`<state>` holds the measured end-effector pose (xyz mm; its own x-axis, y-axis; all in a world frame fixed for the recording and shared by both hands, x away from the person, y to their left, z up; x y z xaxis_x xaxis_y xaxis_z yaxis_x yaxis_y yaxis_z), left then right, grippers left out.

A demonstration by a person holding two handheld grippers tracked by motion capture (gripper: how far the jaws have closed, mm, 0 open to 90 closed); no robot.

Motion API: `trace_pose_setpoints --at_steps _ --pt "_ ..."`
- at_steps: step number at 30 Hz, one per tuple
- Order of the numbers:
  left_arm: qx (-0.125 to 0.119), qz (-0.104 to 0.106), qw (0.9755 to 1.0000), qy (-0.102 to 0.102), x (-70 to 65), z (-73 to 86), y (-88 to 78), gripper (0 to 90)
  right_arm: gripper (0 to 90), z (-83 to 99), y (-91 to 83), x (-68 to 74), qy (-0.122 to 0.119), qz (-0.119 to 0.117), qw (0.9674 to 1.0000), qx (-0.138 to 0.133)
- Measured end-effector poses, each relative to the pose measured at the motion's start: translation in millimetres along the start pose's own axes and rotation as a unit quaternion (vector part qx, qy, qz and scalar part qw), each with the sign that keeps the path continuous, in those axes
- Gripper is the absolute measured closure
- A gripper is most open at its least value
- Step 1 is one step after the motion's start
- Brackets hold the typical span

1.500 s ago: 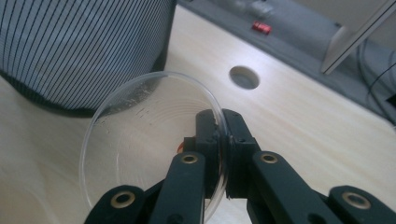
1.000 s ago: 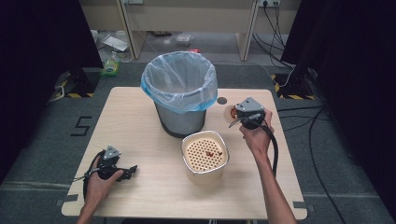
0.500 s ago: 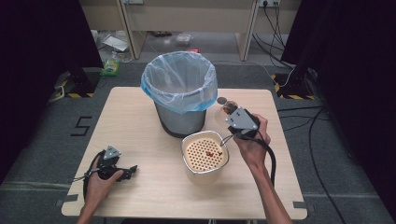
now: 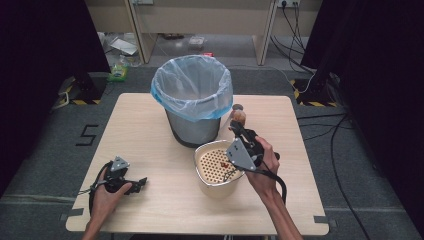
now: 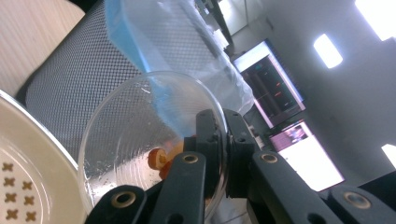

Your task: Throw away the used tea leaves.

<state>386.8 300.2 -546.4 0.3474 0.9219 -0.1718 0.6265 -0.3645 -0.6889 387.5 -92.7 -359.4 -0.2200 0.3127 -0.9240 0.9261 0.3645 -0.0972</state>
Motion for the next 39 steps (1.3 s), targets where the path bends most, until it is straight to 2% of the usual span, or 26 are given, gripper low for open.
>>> trace_pose_setpoints --at_steps 4,6,7,8,9,11,12,14,17,19,20,22,24,26,28,29,31,33,34,35,39 --pt "0.000 0.000 1.0000 0.000 -0.1 0.2 -0.1 0.0 87.1 -6.0 -4.4 7.4 -0.048 0.020 0.9986 -0.005" --pt "0.000 0.000 1.0000 0.000 -0.1 0.2 -0.1 0.0 87.2 -9.6 -7.2 11.4 -0.080 0.030 0.9964 -0.004" --pt "0.000 0.000 1.0000 0.000 -0.1 0.2 -0.1 0.0 87.2 -11.5 -8.3 14.3 -0.100 0.035 0.9943 -0.003" --pt "0.000 0.000 1.0000 0.000 -0.1 0.2 -0.1 0.0 87.3 -12.3 -8.4 17.0 -0.135 0.040 0.9900 0.005" --pt "0.000 0.000 1.0000 0.000 -0.1 0.2 -0.1 0.0 87.6 -10.2 -5.4 20.2 -0.157 0.039 0.9868 0.015" --pt "0.000 0.000 1.0000 0.000 -0.1 0.3 -0.2 0.0 87.4 -3.2 0.4 25.7 -0.155 0.031 0.9869 0.029" --pt "0.000 0.001 1.0000 0.000 -0.2 0.4 -0.3 0.0 87.6 -3.0 -0.3 27.6 -0.162 0.040 0.9857 0.027" --pt "0.000 0.001 1.0000 0.001 -0.1 0.4 -0.3 0.0 87.6 -7.9 -5.1 33.5 -0.194 0.057 0.9791 0.025" --pt "0.000 0.001 1.0000 0.000 -0.2 0.4 -0.3 0.0 87.6 -14.6 -10.7 41.2 -0.226 0.068 0.9716 0.012" --pt "0.000 0.001 1.0000 0.001 -0.2 0.4 -0.3 0.0 87.7 -14.3 -10.9 42.5 -0.230 0.073 0.9704 0.008" --pt "0.000 0.001 1.0000 0.000 -0.2 0.4 -0.3 0.0 87.6 -11.2 -8.7 43.5 -0.225 0.070 0.9719 0.012" --pt "0.000 0.001 1.0000 0.000 -0.2 0.5 -0.3 0.0 87.6 -8.0 -7.7 44.9 -0.224 0.068 0.9721 0.017" --pt "0.000 0.001 1.0000 0.001 -0.1 0.4 -0.3 0.0 87.7 -13.1 -12.8 47.0 -0.242 0.081 0.9670 0.002" --pt "0.000 0.001 1.0000 0.001 -0.2 0.5 -0.3 0.0 87.7 -13.9 -14.4 48.6 -0.244 0.088 0.9657 0.003" --pt "0.000 0.001 1.0000 0.001 -0.2 0.5 -0.3 0.0 87.8 -17.5 -17.5 47.8 -0.251 0.095 0.9632 -0.009" --pt "0.000 0.001 1.0000 0.001 -0.1 0.4 -0.4 0.0 87.7 -18.9 -18.2 48.2 -0.244 0.093 0.9652 -0.008" --pt "-0.001 0.001 1.0000 0.000 -0.3 0.5 -0.3 0.0 87.7 -20.7 -17.9 48.5 -0.246 0.095 0.9645 -0.018" --pt "-0.001 0.001 1.0000 0.000 -0.4 0.6 -0.3 0.0 87.7 -21.0 -18.6 50.5 -0.242 0.098 0.9650 -0.022" --pt "-0.001 0.001 1.0000 0.000 -0.3 0.5 -0.3 0.0 87.8 -23.5 -20.9 52.7 -0.251 0.104 0.9621 -0.028" --pt "-0.001 0.001 1.0000 0.000 -0.3 0.5 -0.3 0.0 87.7 -24.2 -20.2 55.0 -0.255 0.103 0.9612 -0.029" --pt "-0.001 0.001 1.0000 -0.001 -0.4 0.6 -0.3 0.0 87.7 -23.8 -17.8 58.5 -0.257 0.101 0.9607 -0.032"
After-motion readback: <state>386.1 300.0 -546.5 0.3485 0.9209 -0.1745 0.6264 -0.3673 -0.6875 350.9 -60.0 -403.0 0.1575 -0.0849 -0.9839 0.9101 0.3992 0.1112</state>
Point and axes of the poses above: each handheld gripper's, and its own axes: y roughly forward along the jaws, z roughly out of its underside, x roughly to its left, the point moved 3 cm from there along y, roughly forward along the jaws, and after that the axes turned 12 degrees about -y, right-handed, at the moved point
